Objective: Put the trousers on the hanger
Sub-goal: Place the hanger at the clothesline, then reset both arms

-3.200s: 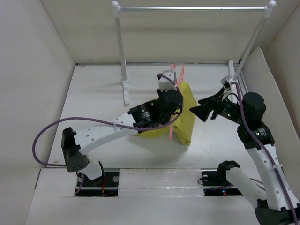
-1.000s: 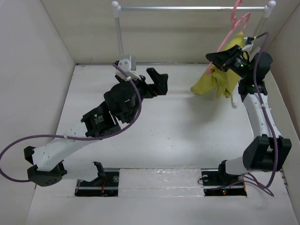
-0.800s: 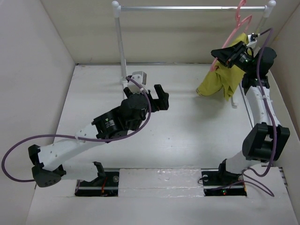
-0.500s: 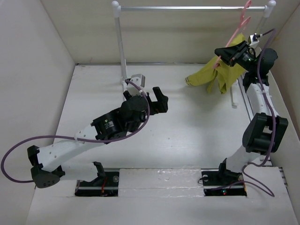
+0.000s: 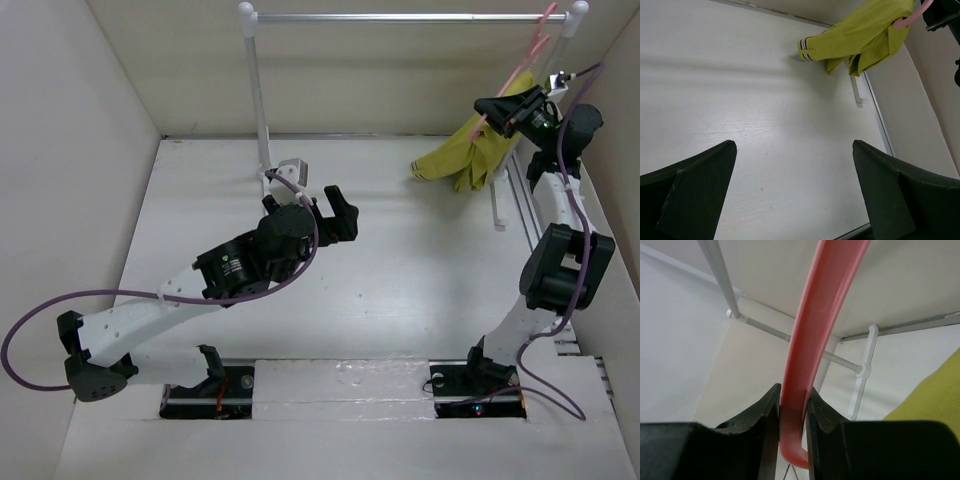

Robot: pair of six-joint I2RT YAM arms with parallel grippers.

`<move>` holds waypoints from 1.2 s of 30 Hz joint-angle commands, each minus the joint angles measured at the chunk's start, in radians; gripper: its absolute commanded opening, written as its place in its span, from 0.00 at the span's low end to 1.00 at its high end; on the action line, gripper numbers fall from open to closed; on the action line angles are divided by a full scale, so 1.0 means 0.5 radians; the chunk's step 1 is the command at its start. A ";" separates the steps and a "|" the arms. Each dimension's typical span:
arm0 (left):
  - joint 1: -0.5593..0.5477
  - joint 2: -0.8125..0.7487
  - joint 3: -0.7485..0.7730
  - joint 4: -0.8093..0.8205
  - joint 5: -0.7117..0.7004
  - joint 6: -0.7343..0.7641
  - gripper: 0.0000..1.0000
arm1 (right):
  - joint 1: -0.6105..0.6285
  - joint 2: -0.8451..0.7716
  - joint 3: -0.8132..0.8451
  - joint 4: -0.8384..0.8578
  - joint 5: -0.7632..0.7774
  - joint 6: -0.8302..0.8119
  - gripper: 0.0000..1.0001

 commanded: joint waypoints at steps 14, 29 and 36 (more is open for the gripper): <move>0.005 0.048 0.096 -0.156 -0.206 -0.040 0.99 | -0.186 -0.230 0.161 -0.263 -0.031 -0.656 0.74; 0.865 0.116 0.192 -0.007 0.919 -0.070 0.99 | -0.129 -1.101 -0.144 -1.204 0.297 -1.739 1.00; 0.992 -0.297 -0.207 -0.149 0.767 0.024 0.99 | 0.417 -1.970 -0.964 -1.819 0.742 -2.343 1.00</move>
